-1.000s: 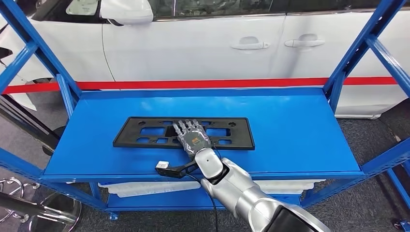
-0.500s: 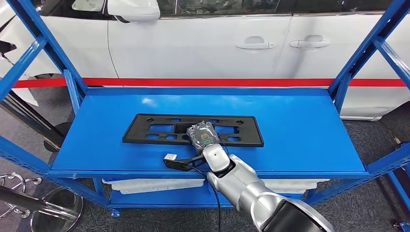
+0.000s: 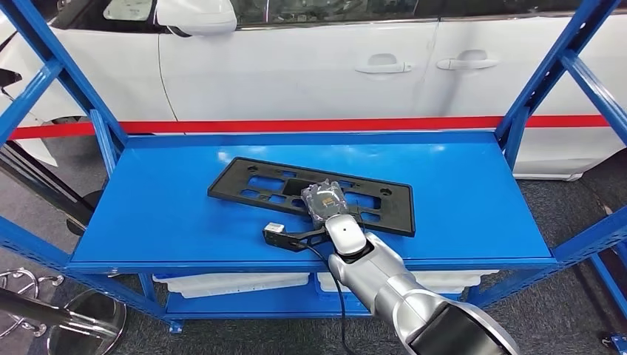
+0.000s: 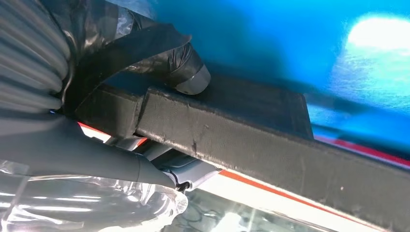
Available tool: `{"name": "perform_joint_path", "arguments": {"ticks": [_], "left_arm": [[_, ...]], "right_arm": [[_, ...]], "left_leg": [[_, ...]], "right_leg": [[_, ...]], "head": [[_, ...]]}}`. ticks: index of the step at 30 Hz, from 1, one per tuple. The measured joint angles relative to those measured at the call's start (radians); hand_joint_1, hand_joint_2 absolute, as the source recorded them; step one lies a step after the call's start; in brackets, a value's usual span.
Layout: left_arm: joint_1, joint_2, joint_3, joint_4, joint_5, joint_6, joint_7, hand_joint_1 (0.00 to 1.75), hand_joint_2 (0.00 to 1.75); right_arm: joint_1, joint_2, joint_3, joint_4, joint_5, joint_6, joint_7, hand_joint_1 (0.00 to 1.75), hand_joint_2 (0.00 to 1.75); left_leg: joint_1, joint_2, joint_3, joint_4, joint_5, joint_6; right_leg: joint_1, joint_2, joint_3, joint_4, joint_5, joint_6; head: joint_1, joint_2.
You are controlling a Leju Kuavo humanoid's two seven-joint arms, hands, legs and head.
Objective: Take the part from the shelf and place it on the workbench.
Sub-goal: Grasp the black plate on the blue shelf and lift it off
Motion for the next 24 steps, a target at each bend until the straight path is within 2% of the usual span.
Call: {"name": "perform_joint_path", "arguments": {"ticks": [1, 3, 5, 6, 7, 9, 10, 11, 12, 13, 15, 16, 17, 19, 21, 24], "left_arm": [[0.0, 0.0, 0.002, 0.0, 0.0, -0.006, -0.007, 0.0, 0.0], [0.0, 0.0, 0.005, 0.0, 0.0, -0.019, -0.019, 0.0, 0.0], [0.0, -0.001, 0.01, 0.0, 0.0, -0.025, -0.026, 0.0, 0.0], [-0.001, -0.001, 0.013, 0.0, 0.0, -0.025, -0.027, 0.0, 0.0], [-0.001, -0.001, 0.016, 0.0, 0.0, -0.026, -0.028, 0.0, 0.0], [-0.001, -0.001, 0.02, 0.0, 0.0, -0.026, -0.029, 0.0, 0.0], [-0.001, -0.001, 0.02, 0.0, 0.0, -0.026, -0.029, 0.0, 0.0], [0.0, -0.001, 0.021, 0.0, 0.0, -0.026, -0.029, 0.0, 0.0], [-0.001, -0.002, 0.021, 0.0, 0.0, -0.026, -0.029, 0.0, 0.44], [-0.001, -0.002, 0.021, 0.0, 0.0, -0.026, -0.029, 0.0, 0.87], [-0.002, -0.004, 0.021, 0.0, 0.0, -0.026, -0.03, 0.0, 0.87], [-0.002, -0.004, 0.021, 0.0, -0.001, -0.026, -0.031, 0.0, 0.44], [-0.003, -0.004, 0.021, 0.0, -0.003, -0.025, -0.033, 0.0, 0.0], [-0.003, -0.004, 0.021, 0.0, -0.009, -0.022, -0.037, 0.0, 0.87], [-0.003, -0.004, 0.021, 0.0, -0.011, -0.019, -0.039, 0.0, 1.75], [-0.002, -0.003, 0.025, 0.0, -0.013, -0.009, -0.037, 0.0, 1.75]], "right_arm": [[0.0, -0.002, -0.002, 0.0, 0.001, 0.0, -0.001, 1.75, 1.75], [-0.001, -0.006, -0.008, 0.0, 0.001, 0.0, -0.002, 1.75, 1.75], [-0.001, -0.011, -0.012, 0.0, 0.001, -0.001, -0.003, 1.75, 1.75], [-0.001, -0.014, -0.014, 0.0, 0.001, -0.001, -0.004, 1.75, 1.75], [0.0, -0.016, -0.015, 0.0, 0.001, -0.001, -0.004, 1.75, 1.75], [0.003, -0.02, -0.015, 0.0, 0.001, 0.0, -0.006, 1.75, 1.75], [0.004, -0.021, -0.015, 0.0, 0.001, 0.0, -0.007, 1.75, 1.75], [0.006, -0.022, -0.015, 0.0, 0.001, 0.0, -0.008, 1.75, 1.75], [0.006, -0.022, -0.015, 0.0, 0.002, 0.0, -0.01, 1.75, 1.75], [0.005, -0.023, -0.015, 0.0, 0.002, 0.0, -0.011, 1.75, 1.75], [0.003, -0.023, -0.016, -0.001, 0.003, 0.0, -0.012, 1.75, 1.75], [0.003, -0.023, -0.016, -0.002, 0.004, -0.001, -0.012, 1.75, 1.75], [0.002, -0.023, -0.016, -0.002, 0.006, -0.003, -0.012, 1.75, 1.75], [0.001, -0.022, -0.016, -0.003, 0.01, -0.006, -0.012, 1.75, 1.75], [-0.001, -0.022, -0.018, -0.004, 0.014, -0.007, -0.012, 1.75, 1.75], [0.0, -0.023, -0.021, -0.004, 0.016, -0.007, -0.013, 1.75, 1.75]], "left_leg": [[-0.002, -0.001, 0.01, -0.023, 0.002, 0.006], [-0.004, -0.002, 0.011, -0.027, 0.004, 0.02], [-0.002, 0.001, 0.012, -0.033, 0.011, 0.035], [0.0, 0.003, 0.013, -0.037, 0.013, 0.042], [0.0, 0.006, 0.012, -0.037, 0.015, 0.047], [-0.001, 0.008, 0.01, -0.037, 0.014, 0.05], [-0.002, 0.008, 0.01, -0.036, 0.014, 0.05], [-0.002, 0.008, 0.011, -0.036, 0.013, 0.05], [-0.002, 0.007, 0.013, -0.035, 0.012, 0.049], [-0.002, 0.006, 0.016, -0.035, 0.011, 0.047], [-0.005, 0.003, 0.019, -0.033, 0.007, 0.04], [-0.006, 0.002, 0.018, -0.033, 0.006, 0.034], [-0.007, 0.001, 0.018, -0.033, 0.005, 0.028], [-0.004, 0.0, 0.017, -0.033, 0.003, 0.016], [-0.001, 0.0, 0.0, 0.01, -0.029, 0.007], [0.0, 0.001, -0.086, 0.196, -0.121, -0.002]], "right_leg": [[0.002, 0.001, -0.001, 0.0, 0.001, 0.005], [0.002, 0.004, -0.002, -0.004, 0.005, 0.015], [0.0, 0.004, -0.008, 0.014, -0.011, 0.025], [0.0, 0.003, -0.025, 0.052, -0.037, 0.029], [-0.002, 0.003, -0.052, 0.113, -0.072, 0.032], [-0.003, 0.002, -0.119, 0.256, -0.135, 0.035], [-0.004, 0.002, -0.139, 0.296, -0.142, 0.036], [-0.004, 0.002, -0.14, 0.296, -0.128, 0.035], [-0.005, 0.002, -0.121, 0.254, -0.097, 0.033], [-0.005, 0.002, -0.086, 0.182, -0.057, 0.03], [-0.003, 0.002, -0.024, 0.048, -0.005, 0.022], [-0.001, 0.003, -0.01, 0.014, 0.003, 0.019], [0.001, 0.003, -0.006, 0.003, 0.002, 0.015], [0.002, 0.002, -0.004, -0.002, 0.003, 0.006], [-0.002, -0.001, -0.001, -0.009, 0.007, -0.007], [-0.002, -0.004, -0.003, -0.01, 0.009, -0.015]], "head": [[0.0, 0.0], [0.0, 0.0], [0.0, 0.0], [0.0, 0.0], [0.0, 0.0], [0.0, 0.0], [0.0, 0.0], [0.0, 0.0], [0.0, 0.0], [0.0, 0.0], [0.0, 0.0], [0.0, 0.0], [0.0, 0.0], [0.0, 0.0], [0.0, 0.0], [0.0, 0.0]]}}
